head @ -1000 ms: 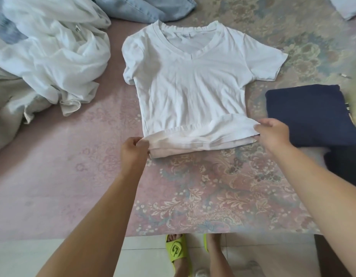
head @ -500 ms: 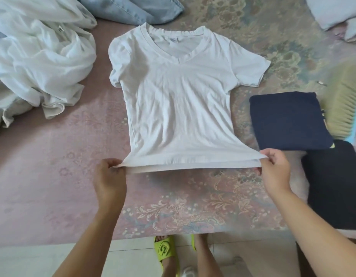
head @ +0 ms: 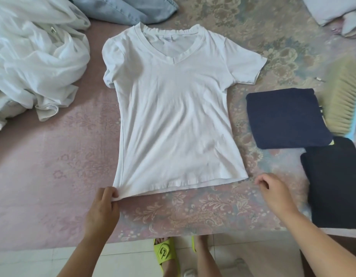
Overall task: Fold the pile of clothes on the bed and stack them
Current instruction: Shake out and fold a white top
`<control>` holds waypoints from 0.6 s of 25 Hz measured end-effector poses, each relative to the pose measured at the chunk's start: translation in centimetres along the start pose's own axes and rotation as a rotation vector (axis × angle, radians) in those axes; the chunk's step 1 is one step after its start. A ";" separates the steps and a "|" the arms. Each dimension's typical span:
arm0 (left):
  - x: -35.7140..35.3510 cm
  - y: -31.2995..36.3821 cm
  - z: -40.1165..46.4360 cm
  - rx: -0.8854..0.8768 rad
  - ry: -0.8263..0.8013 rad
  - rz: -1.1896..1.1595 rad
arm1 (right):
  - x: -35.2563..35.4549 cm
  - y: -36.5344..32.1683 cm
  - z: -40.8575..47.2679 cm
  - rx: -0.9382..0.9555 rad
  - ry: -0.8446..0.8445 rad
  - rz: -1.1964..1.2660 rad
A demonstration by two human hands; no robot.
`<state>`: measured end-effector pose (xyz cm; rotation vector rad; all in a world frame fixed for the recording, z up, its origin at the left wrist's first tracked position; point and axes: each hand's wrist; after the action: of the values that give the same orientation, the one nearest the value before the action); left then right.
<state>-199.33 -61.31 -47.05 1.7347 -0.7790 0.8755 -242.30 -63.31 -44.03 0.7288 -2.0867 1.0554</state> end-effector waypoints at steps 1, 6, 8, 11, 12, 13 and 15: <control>-0.2 -0.5 0.1 -0.042 -0.013 0.059 | -0.1 0.5 -0.5 0.028 -0.025 -0.069; -0.7 0.0 2.1 -0.297 0.062 0.293 | -1.4 -1.4 0.0 0.170 -0.053 -0.177; -0.9 -0.4 2.4 -0.375 0.079 0.346 | -2.6 -2.0 1.3 0.191 -0.045 -0.221; -0.9 -0.9 2.7 -0.543 0.133 0.405 | -3.3 -2.3 2.6 0.207 -0.043 -0.300; -0.8 -0.9 2.8 -0.626 0.152 0.422 | -3.2 -2.3 2.7 0.290 -0.031 -0.349; -0.6 -1.0 2.8 -0.695 0.154 0.435 | -3.2 -2.1 2.7 0.406 -0.023 -0.430; -0.6 -0.9 3.1 -0.759 0.143 0.418 | -3.1 -1.2 2.7 0.561 -0.009 -0.611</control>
<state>-198.32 -63.95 -48.68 0.8466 -1.2084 0.8137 -240.42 -65.66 -47.05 1.5227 -1.4014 1.2627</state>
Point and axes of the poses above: each hand's wrist, its own z-axis towards the middle knuckle, its own x-axis out of the back of the hand, y = z × x, and after that the axes turned 2 degrees about y, right-handed
